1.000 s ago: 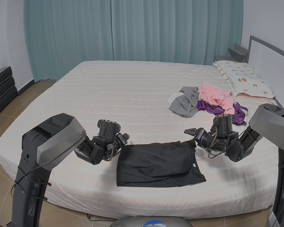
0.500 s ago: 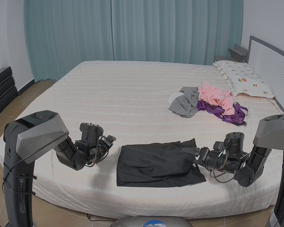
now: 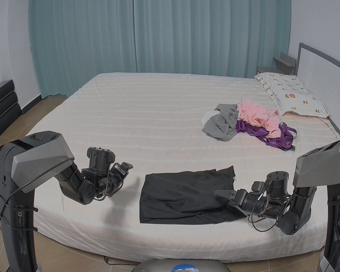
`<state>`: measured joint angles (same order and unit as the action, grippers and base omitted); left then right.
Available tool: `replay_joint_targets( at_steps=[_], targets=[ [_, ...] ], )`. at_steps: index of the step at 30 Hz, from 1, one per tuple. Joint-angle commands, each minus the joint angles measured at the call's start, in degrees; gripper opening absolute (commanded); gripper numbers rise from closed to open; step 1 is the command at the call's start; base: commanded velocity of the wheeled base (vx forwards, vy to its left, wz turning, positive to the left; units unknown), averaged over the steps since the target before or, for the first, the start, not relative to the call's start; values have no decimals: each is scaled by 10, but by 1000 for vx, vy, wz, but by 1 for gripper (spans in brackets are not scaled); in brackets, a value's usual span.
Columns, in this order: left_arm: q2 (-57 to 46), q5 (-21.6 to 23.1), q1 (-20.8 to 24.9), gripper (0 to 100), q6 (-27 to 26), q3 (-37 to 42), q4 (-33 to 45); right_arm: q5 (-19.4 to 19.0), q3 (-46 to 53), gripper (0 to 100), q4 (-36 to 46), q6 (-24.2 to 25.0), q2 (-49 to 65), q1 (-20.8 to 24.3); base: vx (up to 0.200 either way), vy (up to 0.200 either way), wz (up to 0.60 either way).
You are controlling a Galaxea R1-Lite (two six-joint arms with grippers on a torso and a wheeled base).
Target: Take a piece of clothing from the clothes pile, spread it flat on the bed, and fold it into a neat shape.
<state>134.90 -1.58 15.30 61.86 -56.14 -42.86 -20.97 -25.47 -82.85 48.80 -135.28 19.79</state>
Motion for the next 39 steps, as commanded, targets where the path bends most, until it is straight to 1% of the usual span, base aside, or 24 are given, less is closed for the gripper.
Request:
replay_joint_targets(
  at_steps=[1,3,9,13,17,22,23,32,39],
  targets=[
    [2,1,-3,100,0,1,0,0,0,100,-43,1,-49,4,0,0,0],
    [2,1,-4,100,0,1,0,0,8,100,-66,1,-57,8,0,0,0],
    [2,3,-4,100,8,1,-1,-2,37,100,-68,15,-11,3,0,0,0],
    [1,7,-4,100,12,2,-1,-33,74,100,-68,24,43,-6,0,0,0],
    [1,7,-4,100,12,2,-1,-38,84,100,-68,24,65,-12,0,0,0],
    [1,7,-5,100,13,2,-1,-37,74,100,-68,24,34,-9,0,0,0],
    [1,7,-5,100,13,2,-1,-32,63,100,-68,22,12,-9,0,0,0],
    [2,7,-5,100,12,1,-1,-28,6,100,-67,19,-51,-2,0,0,0],
    [2,6,-5,100,12,1,-1,-20,-19,100,-68,14,-67,4,0,0,0]
  ],
)
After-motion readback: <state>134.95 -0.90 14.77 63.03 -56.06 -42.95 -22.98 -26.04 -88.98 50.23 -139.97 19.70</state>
